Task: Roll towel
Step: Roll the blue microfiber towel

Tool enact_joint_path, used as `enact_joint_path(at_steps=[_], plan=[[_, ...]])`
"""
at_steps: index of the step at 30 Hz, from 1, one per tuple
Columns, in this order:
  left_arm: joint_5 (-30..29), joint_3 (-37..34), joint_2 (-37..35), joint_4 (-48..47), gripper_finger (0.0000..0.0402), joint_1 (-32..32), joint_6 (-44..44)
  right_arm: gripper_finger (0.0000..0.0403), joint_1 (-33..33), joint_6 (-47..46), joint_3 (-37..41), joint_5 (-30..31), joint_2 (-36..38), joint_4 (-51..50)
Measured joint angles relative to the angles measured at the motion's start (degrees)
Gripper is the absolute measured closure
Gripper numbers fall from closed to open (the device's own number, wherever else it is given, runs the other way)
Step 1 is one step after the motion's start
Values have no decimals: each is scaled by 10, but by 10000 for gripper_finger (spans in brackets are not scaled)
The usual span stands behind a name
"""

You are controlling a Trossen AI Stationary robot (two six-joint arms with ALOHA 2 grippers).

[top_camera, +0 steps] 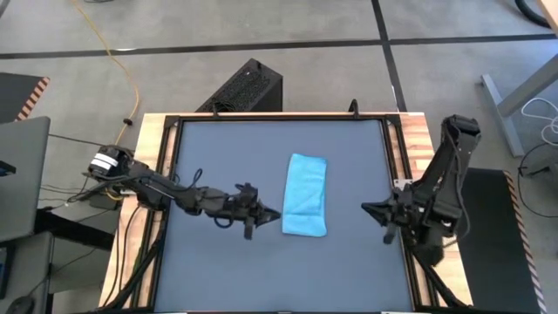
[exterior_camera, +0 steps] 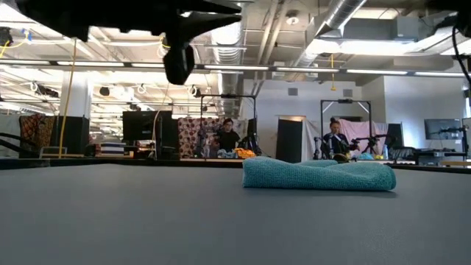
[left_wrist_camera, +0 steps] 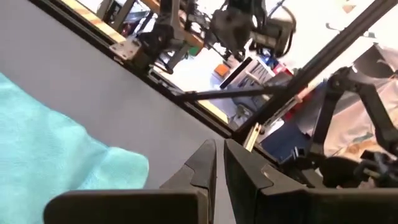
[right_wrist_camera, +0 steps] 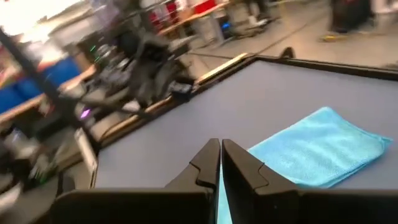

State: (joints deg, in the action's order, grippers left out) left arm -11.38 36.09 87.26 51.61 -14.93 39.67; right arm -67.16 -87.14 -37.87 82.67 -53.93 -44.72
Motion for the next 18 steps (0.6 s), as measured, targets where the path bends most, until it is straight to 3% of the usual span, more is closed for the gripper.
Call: enact_joint_path(at_steps=[7, 13, 18], plan=[[-57, -1, 0, -17, 381, -28, -15, 360, 113, 32, 0, 36, -1, 112], [-66, -1, 0, -133, 381, -29, 145, 360, 187, 30, -1, -158, -18, 156], [-65, -1, 0, -153, 381, -34, 274, 360, 220, 83, -1, -200, -88, 283]])
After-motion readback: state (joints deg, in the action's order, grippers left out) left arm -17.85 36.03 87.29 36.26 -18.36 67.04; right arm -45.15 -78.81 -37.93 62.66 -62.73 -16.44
